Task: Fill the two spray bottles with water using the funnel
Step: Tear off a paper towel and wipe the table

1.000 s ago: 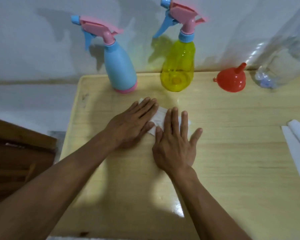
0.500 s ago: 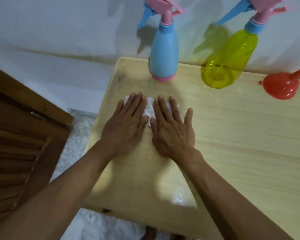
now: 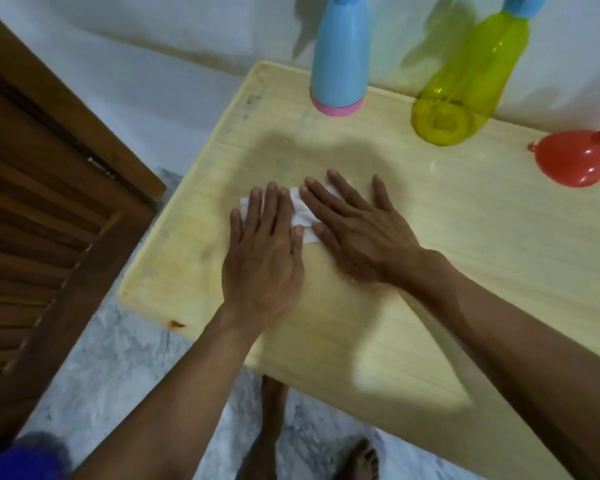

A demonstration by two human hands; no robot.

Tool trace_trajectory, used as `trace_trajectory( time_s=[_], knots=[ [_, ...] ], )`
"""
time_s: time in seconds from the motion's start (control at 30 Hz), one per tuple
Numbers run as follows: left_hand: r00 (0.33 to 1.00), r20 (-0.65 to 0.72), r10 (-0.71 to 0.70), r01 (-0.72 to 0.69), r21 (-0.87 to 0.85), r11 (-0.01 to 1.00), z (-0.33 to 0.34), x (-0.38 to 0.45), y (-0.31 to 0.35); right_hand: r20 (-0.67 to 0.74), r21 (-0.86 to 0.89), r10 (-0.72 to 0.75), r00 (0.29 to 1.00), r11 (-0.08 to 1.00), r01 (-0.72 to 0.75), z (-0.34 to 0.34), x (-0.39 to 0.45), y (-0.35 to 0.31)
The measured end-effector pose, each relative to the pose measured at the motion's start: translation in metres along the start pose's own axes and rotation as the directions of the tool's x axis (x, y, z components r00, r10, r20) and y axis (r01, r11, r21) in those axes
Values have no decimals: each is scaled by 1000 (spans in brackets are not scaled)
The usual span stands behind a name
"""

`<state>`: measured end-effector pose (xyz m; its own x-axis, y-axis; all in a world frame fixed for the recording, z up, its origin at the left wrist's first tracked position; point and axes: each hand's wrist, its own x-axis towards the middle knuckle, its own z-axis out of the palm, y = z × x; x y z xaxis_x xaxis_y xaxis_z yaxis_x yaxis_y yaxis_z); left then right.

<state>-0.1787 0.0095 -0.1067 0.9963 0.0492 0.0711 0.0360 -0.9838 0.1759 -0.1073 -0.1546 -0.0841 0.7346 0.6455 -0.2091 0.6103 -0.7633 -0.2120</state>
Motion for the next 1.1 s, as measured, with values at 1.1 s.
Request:
trace_trajectory(
  time_s=[1.1],
  knots=[
    [934, 115, 339, -329, -94, 940, 35, -85, 245, -91, 6, 358, 929, 933, -359, 31, -266, 112]
  ],
)
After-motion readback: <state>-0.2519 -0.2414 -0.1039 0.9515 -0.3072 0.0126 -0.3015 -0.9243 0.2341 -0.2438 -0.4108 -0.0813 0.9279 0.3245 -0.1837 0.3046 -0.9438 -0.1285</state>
